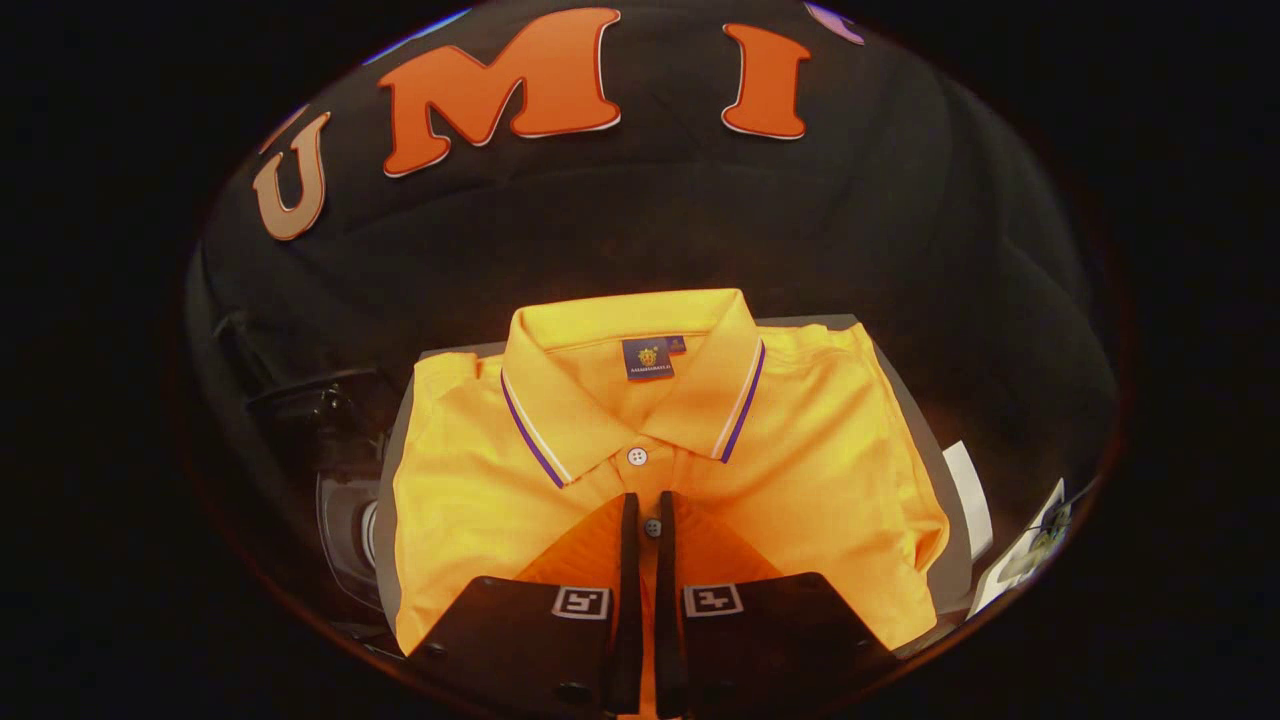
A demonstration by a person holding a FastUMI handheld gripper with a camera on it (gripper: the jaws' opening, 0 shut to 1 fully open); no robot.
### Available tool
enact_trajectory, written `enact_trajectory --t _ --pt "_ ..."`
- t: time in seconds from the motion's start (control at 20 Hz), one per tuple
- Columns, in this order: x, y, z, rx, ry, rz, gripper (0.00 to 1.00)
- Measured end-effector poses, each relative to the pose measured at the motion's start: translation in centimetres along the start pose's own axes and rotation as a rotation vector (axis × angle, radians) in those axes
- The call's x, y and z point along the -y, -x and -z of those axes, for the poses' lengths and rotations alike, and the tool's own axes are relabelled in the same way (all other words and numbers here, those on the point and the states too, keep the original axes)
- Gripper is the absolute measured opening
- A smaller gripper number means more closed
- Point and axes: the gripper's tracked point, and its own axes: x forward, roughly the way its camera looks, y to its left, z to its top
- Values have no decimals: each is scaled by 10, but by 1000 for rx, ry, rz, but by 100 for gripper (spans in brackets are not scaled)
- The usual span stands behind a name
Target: Put the clothes into the washing machine and then close the washing machine lid.
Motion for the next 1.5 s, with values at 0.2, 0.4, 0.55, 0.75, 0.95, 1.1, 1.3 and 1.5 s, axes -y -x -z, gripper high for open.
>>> enact_trajectory --t 0.2,0.4,0.55,0.75,0.95,1.1,1.3,1.5 --pt "-1 10 -5 176 -156 -81 13" --pt "2 28 -14 291 -224 -127 13" --pt "-4 56 -28 364 -237 -181 13" --pt "-13 101 -48 439 -274 -267 13" --pt "-43 141 -54 492 -290 -338 13" --pt "-71 164 -62 518 -272 -399 13" --pt "-121 192 -59 527 -240 -486 13" --pt "-180 209 -47 501 -197 -576 13"
